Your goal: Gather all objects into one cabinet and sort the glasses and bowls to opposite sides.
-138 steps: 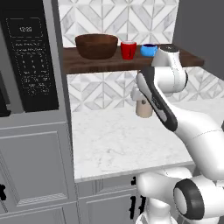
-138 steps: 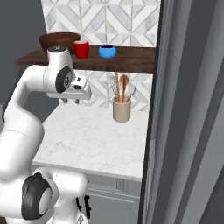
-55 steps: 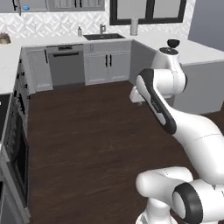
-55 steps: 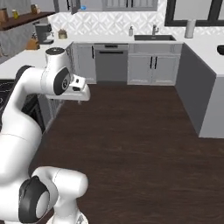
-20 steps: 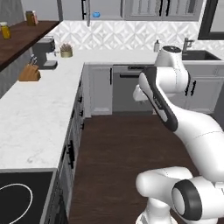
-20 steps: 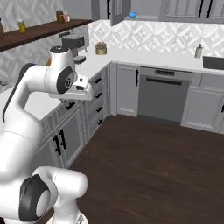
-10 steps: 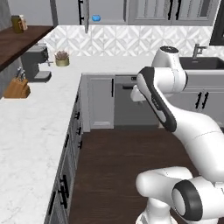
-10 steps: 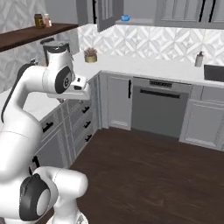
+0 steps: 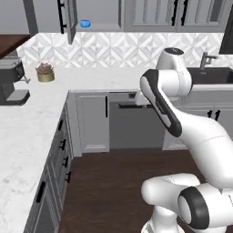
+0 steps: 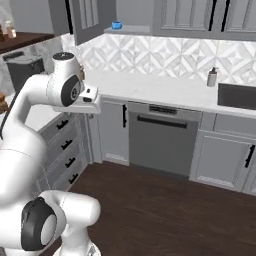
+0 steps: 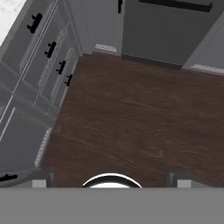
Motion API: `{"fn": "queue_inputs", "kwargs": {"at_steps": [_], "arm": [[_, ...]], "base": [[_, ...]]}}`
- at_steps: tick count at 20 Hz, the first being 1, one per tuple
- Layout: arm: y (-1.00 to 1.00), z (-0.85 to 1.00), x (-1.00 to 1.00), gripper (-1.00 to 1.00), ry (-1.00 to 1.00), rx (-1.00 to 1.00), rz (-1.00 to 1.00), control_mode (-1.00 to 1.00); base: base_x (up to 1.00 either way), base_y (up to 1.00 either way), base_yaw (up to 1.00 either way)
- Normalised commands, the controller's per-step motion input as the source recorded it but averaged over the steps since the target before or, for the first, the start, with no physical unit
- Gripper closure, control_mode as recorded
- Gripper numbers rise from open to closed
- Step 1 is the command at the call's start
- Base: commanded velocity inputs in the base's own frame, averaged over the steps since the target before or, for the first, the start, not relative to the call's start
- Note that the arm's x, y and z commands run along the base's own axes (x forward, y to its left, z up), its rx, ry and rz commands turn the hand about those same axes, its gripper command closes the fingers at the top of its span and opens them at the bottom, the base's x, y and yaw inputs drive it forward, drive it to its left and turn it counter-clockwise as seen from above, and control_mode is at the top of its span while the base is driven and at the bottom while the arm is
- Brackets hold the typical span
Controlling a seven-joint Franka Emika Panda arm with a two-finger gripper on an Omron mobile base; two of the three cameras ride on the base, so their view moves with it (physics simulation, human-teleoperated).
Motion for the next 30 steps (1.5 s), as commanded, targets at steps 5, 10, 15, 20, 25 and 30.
{"fn": "queue_inputs", "kwargs": {"at_steps": [5,10,15,20,25,30], "arm": [[0.00,0.00,0.00,-1.00,0.00,0.00,0.00,1.00],[0.00,0.00,0.00,-1.00,0.00,0.00,0.00,1.00],[0.00,0.00,0.00,-1.00,0.00,0.00,0.00,1.00],[0.00,0.00,0.00,-1.00,0.00,0.00,0.00,1.00],[0.00,0.00,0.00,-1.00,0.00,0.00,0.00,1.00],[0.00,0.00,0.00,-1.00,0.00,0.00,0.00,1.00]], "base": [[0.99,-0.12,-0.01],[1.00,-0.04,0.00],[1.00,-0.15,0.00],[1.00,0.00,0.00],[0.95,0.02,0.00],[0.67,0.62,-0.07]]}}
